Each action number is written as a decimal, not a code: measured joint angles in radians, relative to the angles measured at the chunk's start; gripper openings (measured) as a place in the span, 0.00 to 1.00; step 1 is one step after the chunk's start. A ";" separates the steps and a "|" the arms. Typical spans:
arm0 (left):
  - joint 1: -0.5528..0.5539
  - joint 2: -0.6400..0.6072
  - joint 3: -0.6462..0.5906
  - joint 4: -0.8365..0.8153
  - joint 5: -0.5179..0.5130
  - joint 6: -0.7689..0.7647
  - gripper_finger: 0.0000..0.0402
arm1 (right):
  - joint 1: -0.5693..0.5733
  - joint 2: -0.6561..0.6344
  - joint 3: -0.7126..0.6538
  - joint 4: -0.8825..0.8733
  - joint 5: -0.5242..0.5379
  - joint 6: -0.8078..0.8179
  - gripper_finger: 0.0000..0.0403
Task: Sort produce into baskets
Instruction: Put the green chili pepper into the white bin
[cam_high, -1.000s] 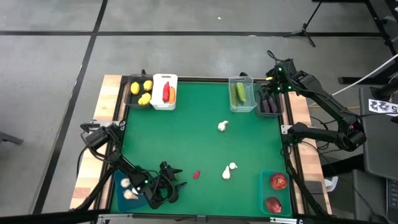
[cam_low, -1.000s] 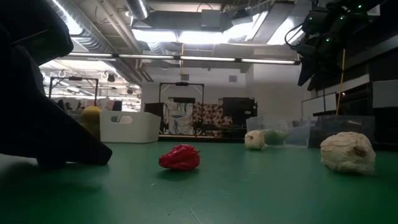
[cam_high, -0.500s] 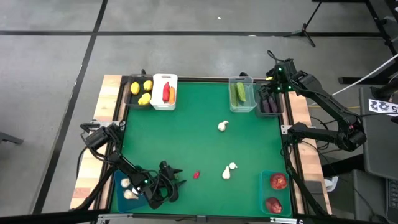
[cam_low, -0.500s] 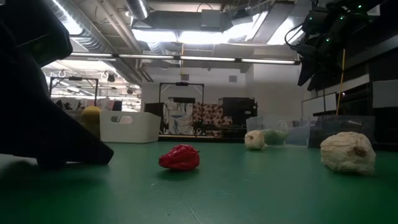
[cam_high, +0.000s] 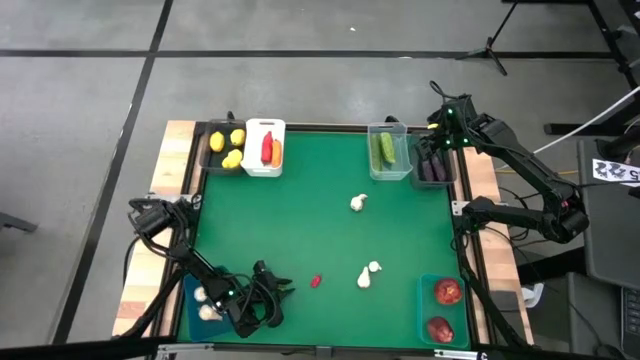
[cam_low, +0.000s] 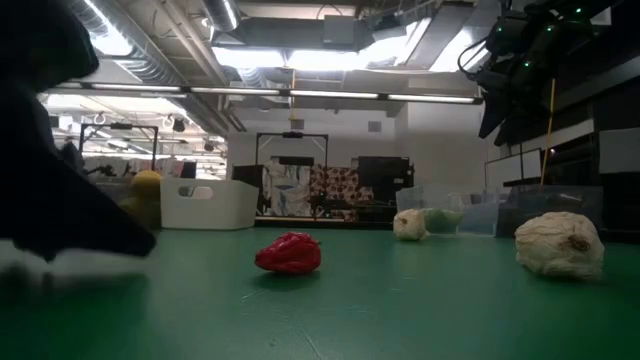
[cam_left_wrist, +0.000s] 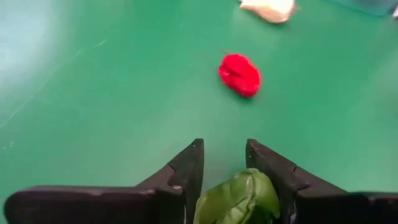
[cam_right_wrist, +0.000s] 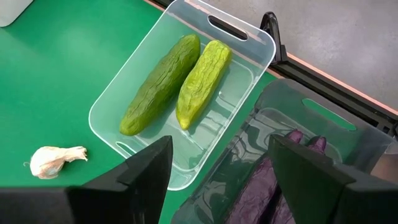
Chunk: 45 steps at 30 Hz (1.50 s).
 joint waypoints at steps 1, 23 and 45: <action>0.003 -0.011 0.000 0.001 -0.001 0.007 0.27 | 0.000 0.000 0.000 0.000 0.000 0.000 0.66; 0.557 -0.372 0.002 -0.139 -0.346 0.409 0.24 | 0.000 0.000 0.000 0.001 0.000 -0.009 0.66; 1.210 -0.460 -0.056 -0.231 0.158 0.615 0.25 | 0.000 0.000 0.000 -0.001 -0.003 -0.046 0.66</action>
